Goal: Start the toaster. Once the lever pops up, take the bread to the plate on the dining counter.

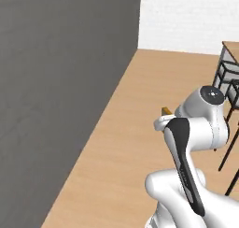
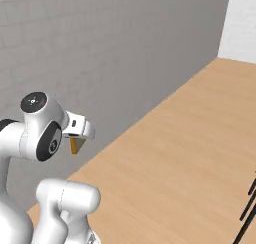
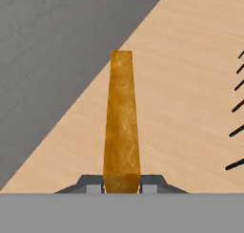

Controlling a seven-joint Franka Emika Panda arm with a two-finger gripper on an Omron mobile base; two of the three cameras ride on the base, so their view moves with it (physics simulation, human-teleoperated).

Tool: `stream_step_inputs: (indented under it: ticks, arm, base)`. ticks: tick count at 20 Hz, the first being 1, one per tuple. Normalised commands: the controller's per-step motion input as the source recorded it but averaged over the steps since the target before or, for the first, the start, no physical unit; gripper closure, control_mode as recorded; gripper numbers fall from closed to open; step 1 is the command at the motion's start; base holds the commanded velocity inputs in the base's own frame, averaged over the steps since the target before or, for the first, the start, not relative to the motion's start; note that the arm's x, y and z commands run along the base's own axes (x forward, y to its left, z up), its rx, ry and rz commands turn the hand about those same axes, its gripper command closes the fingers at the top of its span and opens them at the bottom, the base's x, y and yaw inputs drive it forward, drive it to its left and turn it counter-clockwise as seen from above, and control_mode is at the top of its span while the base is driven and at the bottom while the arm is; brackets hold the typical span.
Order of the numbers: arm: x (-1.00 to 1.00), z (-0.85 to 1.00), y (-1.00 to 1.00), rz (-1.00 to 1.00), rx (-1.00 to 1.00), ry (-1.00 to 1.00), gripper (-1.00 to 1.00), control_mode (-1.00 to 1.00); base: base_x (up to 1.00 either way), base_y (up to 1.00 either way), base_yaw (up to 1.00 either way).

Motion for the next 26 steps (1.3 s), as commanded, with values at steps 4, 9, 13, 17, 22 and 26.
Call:
stream_step_inputs:
  ticks: [4, 9, 13, 17, 22, 26]
  arm:
    - [0.0, 0.0, 0.0, 0.0, 0.0, 0.0, 1.0, 1.0]
    - [0.0, 0.0, 0.0, 0.0, 0.0, 0.0, 1.0, 1.0]
    - [0.0, 0.0, 0.0, 0.0, 0.0, 0.0, 1.0, 1.0]
    - [0.0, 0.0, 0.0, 0.0, 0.0, 0.0, 1.0, 1.0]
    - [0.0, 0.0, 0.0, 0.0, 0.0, 0.0, 1.0, 1.0]
    - [0.0, 0.0, 0.0, 0.0, 0.0, 0.0, 1.0, 1.0]
  base:
    - [0.76, 0.17, -0.66]
    - [1.0, 0.3, -0.4]
    - [1.0, 0.21, -0.43]
    - [1.0, 0.18, -0.54]
    - [1.0, 0.53, -0.39]
    - [1.0, 0.76, -0.25]
